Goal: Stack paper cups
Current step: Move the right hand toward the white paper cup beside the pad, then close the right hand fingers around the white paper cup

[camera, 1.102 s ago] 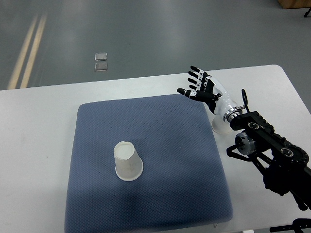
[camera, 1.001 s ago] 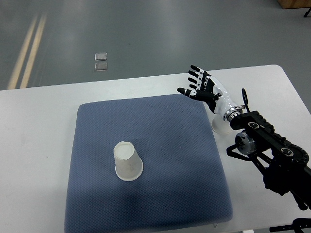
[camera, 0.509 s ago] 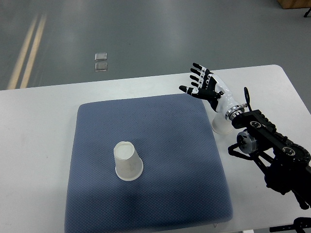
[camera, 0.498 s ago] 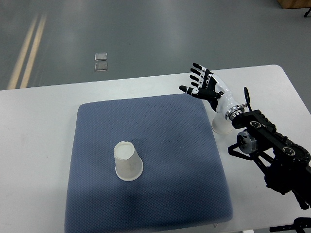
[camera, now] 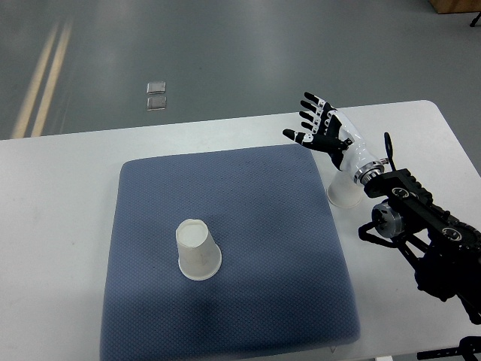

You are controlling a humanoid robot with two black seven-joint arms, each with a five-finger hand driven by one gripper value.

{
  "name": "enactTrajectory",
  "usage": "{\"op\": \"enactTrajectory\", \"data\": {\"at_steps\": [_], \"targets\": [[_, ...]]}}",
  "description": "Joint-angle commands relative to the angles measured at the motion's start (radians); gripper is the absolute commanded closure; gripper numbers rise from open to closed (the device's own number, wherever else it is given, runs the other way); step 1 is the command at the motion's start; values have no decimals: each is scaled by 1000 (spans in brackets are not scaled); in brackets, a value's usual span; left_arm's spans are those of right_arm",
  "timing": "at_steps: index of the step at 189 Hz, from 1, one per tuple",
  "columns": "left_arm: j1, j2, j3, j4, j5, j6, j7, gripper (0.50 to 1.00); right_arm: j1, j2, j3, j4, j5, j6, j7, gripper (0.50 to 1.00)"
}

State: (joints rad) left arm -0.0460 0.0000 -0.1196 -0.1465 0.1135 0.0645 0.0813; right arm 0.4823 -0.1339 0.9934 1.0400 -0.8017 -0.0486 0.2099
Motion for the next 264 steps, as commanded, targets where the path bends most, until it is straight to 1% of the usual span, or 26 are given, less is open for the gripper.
{"op": "enactTrajectory", "data": {"at_steps": [1, 39, 72, 89, 98, 125, 137, 154, 172, 227, 264], "targets": [[0, 0, 0, -1, 0, 0, 0, 500, 5, -24, 1, 0, 1, 1, 2, 560], [0, 0, 0, 1, 0, 0, 0, 500, 25, -78, -1, 3, 1, 4, 9, 560], [0, 0, 0, 1, 0, 0, 0, 500, 30, -156, -29, 11, -10, 16, 46, 560], [0, 0, 0, 1, 0, 0, 0, 500, 30, -216, -47, 15, -91, 90, 75, 562], [0, 0, 0, 1, 0, 0, 0, 500, 30, -253, -53, 20, -155, 133, 101, 562], [0, 0, 0, 1, 0, 0, 0, 500, 44, -351, -79, 25, -347, 216, 198, 562], [0, 0, 0, 1, 0, 0, 0, 500, 78, -391, -124, 29, -405, 233, 227, 562], [0, 0, 0, 1, 0, 0, 0, 500, 116, -470, -214, 48, -435, 233, 253, 562], [0, 0, 0, 1, 0, 0, 0, 500, 156, -533, -303, 58, -452, 227, 255, 562], [0, 0, 0, 1, 0, 0, 0, 500, 209, -533, -460, 38, -643, 188, 255, 562], [0, 0, 0, 1, 0, 0, 0, 500, 257, -513, -552, -9, -677, 145, 250, 562]]}}
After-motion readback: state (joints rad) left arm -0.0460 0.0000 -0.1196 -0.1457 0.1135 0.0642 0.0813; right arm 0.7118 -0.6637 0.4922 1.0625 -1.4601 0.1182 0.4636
